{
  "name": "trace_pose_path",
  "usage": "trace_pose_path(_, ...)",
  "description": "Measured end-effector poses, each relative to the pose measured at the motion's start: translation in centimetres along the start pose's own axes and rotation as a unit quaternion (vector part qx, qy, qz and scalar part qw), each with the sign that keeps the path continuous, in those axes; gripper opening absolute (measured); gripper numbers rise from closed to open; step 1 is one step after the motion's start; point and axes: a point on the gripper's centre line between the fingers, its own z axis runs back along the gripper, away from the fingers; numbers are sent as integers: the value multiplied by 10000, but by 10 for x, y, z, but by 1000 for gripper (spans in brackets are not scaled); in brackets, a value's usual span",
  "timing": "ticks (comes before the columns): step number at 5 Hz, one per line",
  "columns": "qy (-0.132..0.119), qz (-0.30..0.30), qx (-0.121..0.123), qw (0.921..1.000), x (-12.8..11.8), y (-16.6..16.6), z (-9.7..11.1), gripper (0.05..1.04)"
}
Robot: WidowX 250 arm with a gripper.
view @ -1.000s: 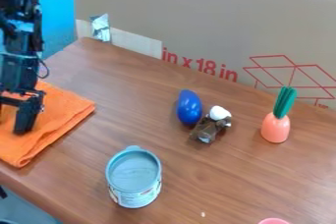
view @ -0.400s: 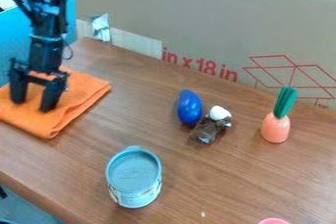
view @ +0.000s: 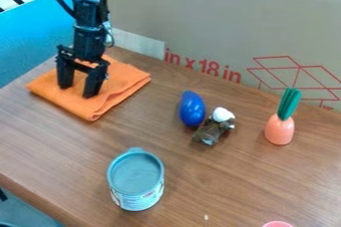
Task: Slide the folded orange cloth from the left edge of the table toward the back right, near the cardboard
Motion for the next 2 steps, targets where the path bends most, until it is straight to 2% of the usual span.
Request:
trace_pose_path(1, 41, -51, -99, 9999, 15, -6, -3, 1001)
trace_pose_path(2, -89, 131, -115, 9998, 13, -7, 6, 1001)
